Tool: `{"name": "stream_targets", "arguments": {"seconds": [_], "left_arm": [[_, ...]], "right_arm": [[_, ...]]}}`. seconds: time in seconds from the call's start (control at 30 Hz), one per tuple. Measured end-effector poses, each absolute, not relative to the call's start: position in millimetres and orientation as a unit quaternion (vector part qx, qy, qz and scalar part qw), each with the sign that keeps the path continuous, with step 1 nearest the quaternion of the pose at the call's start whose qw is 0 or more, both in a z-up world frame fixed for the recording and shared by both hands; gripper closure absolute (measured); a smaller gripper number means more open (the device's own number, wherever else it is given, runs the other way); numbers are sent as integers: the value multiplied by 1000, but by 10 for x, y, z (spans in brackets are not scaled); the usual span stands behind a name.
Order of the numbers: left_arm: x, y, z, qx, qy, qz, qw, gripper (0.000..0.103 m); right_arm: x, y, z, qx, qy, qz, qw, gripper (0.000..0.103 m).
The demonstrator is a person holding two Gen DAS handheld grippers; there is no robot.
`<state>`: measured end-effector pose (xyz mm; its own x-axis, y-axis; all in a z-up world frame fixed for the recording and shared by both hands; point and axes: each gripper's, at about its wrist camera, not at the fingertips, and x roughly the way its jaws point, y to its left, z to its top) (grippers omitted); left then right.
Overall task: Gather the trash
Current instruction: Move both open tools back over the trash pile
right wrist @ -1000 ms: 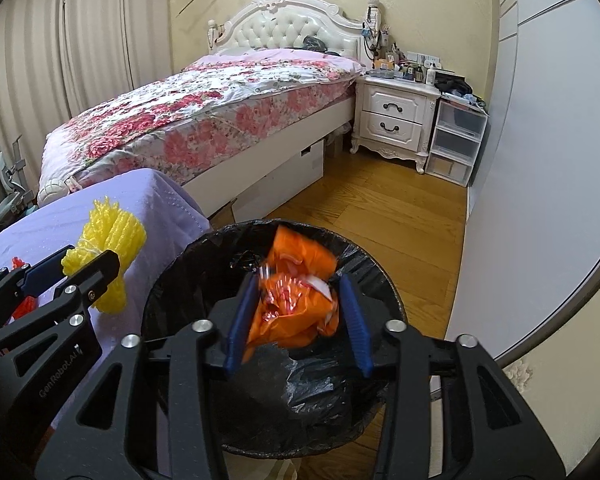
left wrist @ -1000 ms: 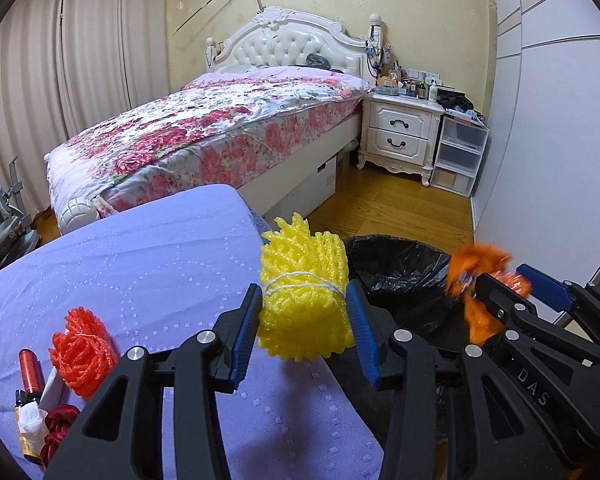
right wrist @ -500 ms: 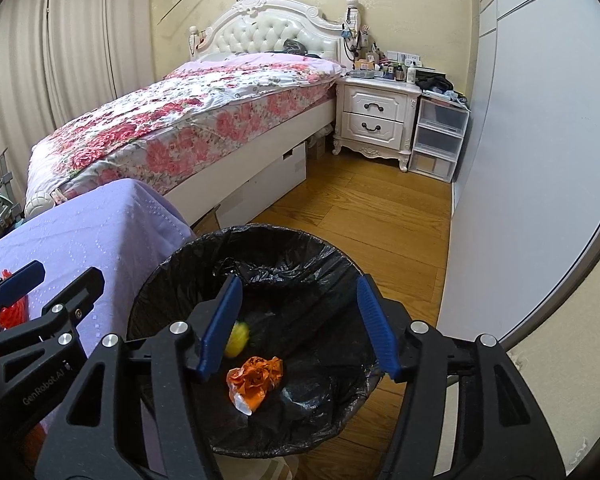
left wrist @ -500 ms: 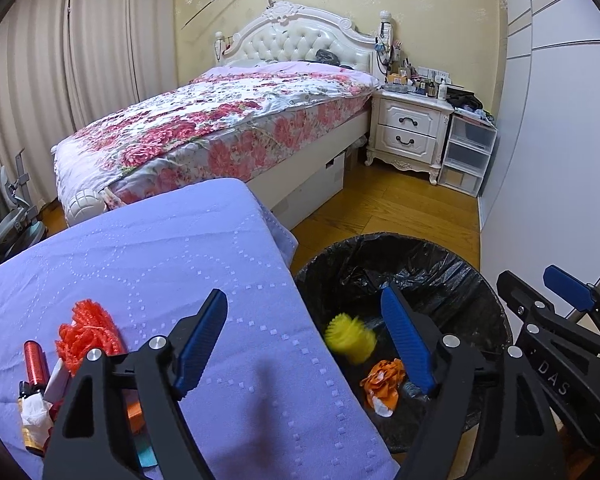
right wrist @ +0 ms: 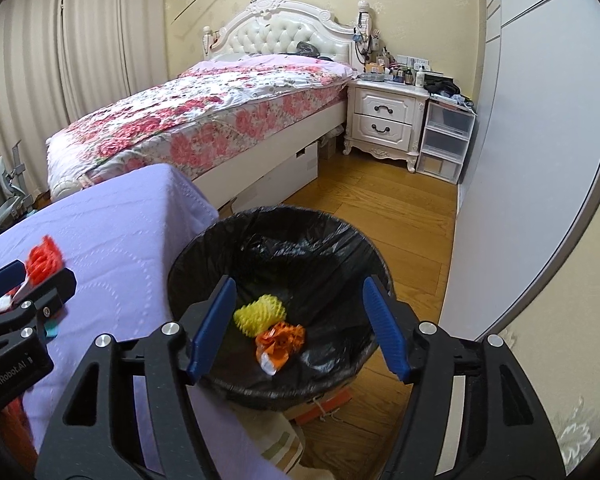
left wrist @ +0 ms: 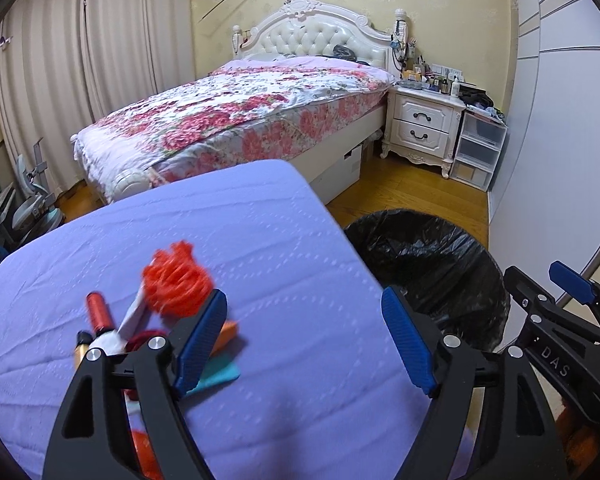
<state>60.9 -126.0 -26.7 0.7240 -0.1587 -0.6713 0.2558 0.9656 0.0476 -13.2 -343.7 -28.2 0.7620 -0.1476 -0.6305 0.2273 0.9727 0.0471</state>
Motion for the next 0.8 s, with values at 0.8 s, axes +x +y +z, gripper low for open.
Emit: {"name": "stream_targets", "arguments": {"seconds": [0.8], "left_arm": [[-133, -269, -512, 63, 387, -31, 919, 26]], "right_arm": [[-769, -2633, -278, 25, 336, -16, 941, 38]]}}
